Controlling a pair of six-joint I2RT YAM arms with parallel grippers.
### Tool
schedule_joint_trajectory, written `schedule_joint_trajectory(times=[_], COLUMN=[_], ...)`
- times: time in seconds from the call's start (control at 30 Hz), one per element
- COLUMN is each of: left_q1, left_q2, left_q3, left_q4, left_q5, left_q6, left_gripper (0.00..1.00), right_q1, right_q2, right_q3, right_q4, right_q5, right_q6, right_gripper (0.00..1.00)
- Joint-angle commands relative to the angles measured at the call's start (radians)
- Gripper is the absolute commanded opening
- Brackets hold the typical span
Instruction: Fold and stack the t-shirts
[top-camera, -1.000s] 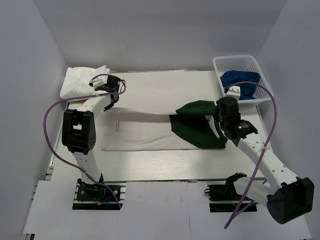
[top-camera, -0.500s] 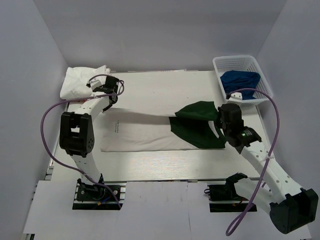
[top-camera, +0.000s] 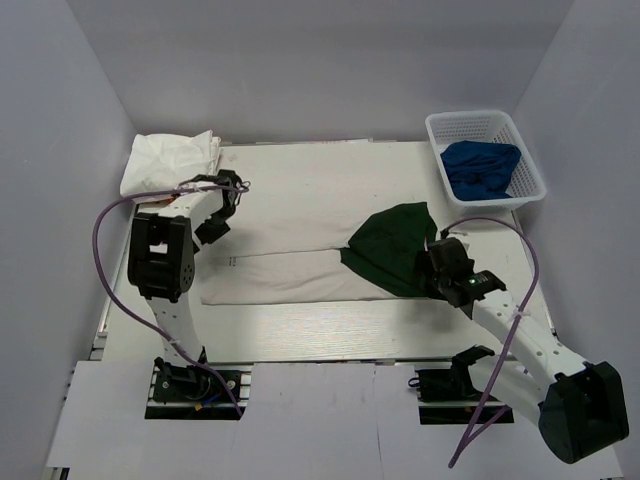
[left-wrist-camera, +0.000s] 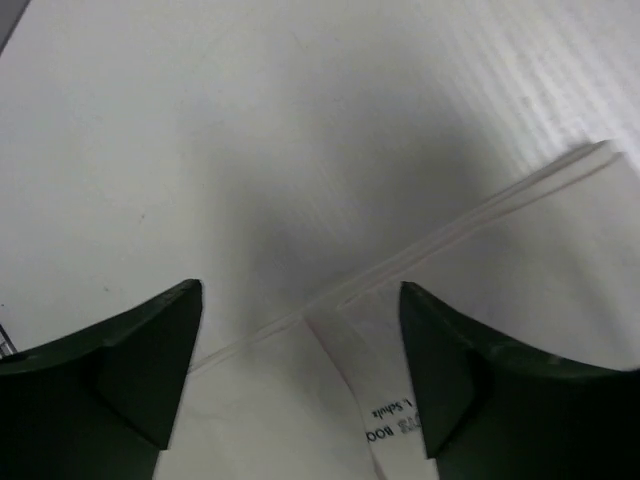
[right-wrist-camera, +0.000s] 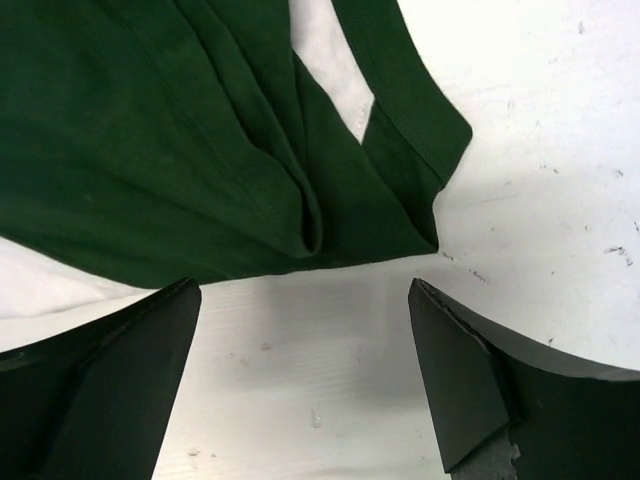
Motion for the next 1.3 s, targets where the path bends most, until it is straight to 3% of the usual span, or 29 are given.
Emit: schedule_joint_trajectory(times=[0.0, 0.07, 0.13, 0.23, 0.37, 0.53, 0.7, 0.8, 0.87, 0.9, 0.93, 0.97, 1.0, 1.07, 1.17, 1.2, 1.27], left_q1=[0.004, -0.016, -0.016, -0.016, -0.016, -0.026, -0.063, -0.104, -0.149, -0.172, -0.199, -0.247, -0.269, -0.336, -0.388, -0.414, -0.424], left_q2=[-0.104, -0.139, -0.179, -0.202, -0.178, -0.073, -0.065, -0.110, -0.163, -0.191, -0.225, -0.292, -0.329, -0.401, -0.591, -0.671, -0.717], left_q3=[0.132, 0.143, 0.113, 0.037, -0.047, -0.105, -0.259, -0.410, -0.528, -0.570, -0.611, -0.671, -0.691, -0.715, -0.725, -0.725, -0.647], left_q4=[-0.073, -0.025, 0.096, 0.295, 0.388, 0.329, 0.237, 0.169, 0.135, 0.123, 0.111, 0.100, 0.050, 0.065, 0.198, 0.236, 0.208], left_q5=[-0.023, -0.005, 0.153, 0.259, 0.348, 0.321, 0.295, 0.389, 0.541, 0.587, 0.632, 0.697, 0.715, 0.877, 1.090, 1.111, 1.050], left_q6=[-0.053, -0.001, 0.112, 0.236, 0.271, 0.208, 0.111, 0.081, 0.080, 0.080, 0.080, 0.096, 0.109, 0.189, 0.214, 0.214, 0.214], left_gripper=[0.93, 1.00, 1.00, 1.00, 1.00, 1.00, 1.00, 0.95, 0.93, 0.89, 0.88, 0.88, 0.86, 0.86, 0.86, 0.97, 1.00], right_q1=[0.000, 0.001, 0.003, 0.004, 0.003, -0.003, -0.005, -0.002, 0.004, 0.001, -0.005, 0.000, 0.000, 0.001, 0.012, 0.017, 0.029], right_q2=[-0.054, -0.052, -0.025, 0.024, 0.215, 0.469, 0.754, 0.926, 1.050, 1.099, 1.224, 1.262, 1.293, 1.411, 1.468, 1.454, 1.405], right_q3=[0.060, 0.086, 0.101, 0.103, 0.139, 0.218, 0.430, 0.515, 0.678, 0.798, 0.918, 1.018, 1.073, 1.260, 1.388, 1.388, 1.355], right_q4=[0.046, 0.106, 0.225, 0.331, 0.436, 0.413, 0.364, 0.379, 0.413, 0.395, 0.405, 0.481, 0.489, 0.543, 0.581, 0.604, 0.629], right_q5=[-0.013, -0.062, -0.122, -0.203, -0.239, -0.194, -0.162, -0.234, -0.237, -0.310, -0.323, -0.362, -0.437, -0.496, -0.611, -0.626, -0.607], right_q6=[-0.018, -0.054, -0.086, -0.089, -0.048, 0.040, 0.083, 0.084, 0.074, 0.080, 0.078, 0.069, 0.063, 0.028, -0.032, -0.055, -0.116], right_gripper=[0.90, 0.90, 0.90, 0.90, 0.90, 0.90, 0.90, 0.90, 0.90, 0.90, 0.90, 0.90, 0.90, 0.90, 0.90, 0.90, 0.90])
